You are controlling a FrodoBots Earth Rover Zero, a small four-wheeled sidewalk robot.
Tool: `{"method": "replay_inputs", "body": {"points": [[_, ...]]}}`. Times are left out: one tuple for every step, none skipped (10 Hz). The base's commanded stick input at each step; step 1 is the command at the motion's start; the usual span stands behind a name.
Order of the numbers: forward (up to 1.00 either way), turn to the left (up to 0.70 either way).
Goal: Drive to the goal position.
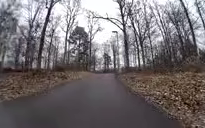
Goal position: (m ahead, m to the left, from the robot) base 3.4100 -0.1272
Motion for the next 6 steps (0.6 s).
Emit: {"method": "replay_inputs", "body": {"points": [[1.00,0.00],[1.00,0.00],[1.00,0.00],[1.00,0.00],[1.00,0.00],[1.00,0.00]]}}
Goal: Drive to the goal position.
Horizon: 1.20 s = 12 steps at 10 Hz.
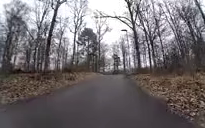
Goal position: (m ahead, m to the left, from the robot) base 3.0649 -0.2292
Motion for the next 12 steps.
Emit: {"method": "replay_inputs", "body": {"points": [[1.00,0.00],[1.00,0.00],[1.00,0.00],[1.00,0.00],[1.00,0.00],[1.00,0.00],[1.00,0.00],[1.00,0.00],[1.00,0.00],[1.00,0.00],[1.00,0.00],[1.00,0.00]]}}
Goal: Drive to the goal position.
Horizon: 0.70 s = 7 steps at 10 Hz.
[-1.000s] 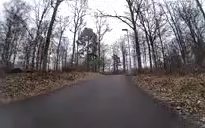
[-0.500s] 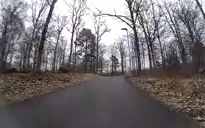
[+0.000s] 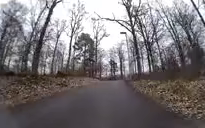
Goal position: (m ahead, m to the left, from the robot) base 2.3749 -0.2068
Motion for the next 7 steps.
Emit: {"method": "replay_inputs", "body": {"points": [[1.00,0.00],[1.00,0.00],[1.00,0.00],[1.00,0.00],[1.00,0.00],[1.00,0.00],[1.00,0.00]]}}
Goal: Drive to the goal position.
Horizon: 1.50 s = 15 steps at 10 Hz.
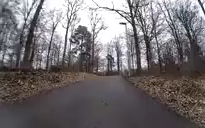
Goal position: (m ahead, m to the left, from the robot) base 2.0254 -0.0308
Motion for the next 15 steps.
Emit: {"method": "replay_inputs", "body": {"points": [[1.00,0.00],[1.00,0.00],[1.00,0.00],[1.00,0.00],[1.00,0.00],[1.00,0.00],[1.00,0.00],[1.00,0.00],[1.00,0.00],[1.00,0.00],[1.00,0.00],[1.00,0.00],[1.00,0.00],[1.00,0.00],[1.00,0.40]]}}
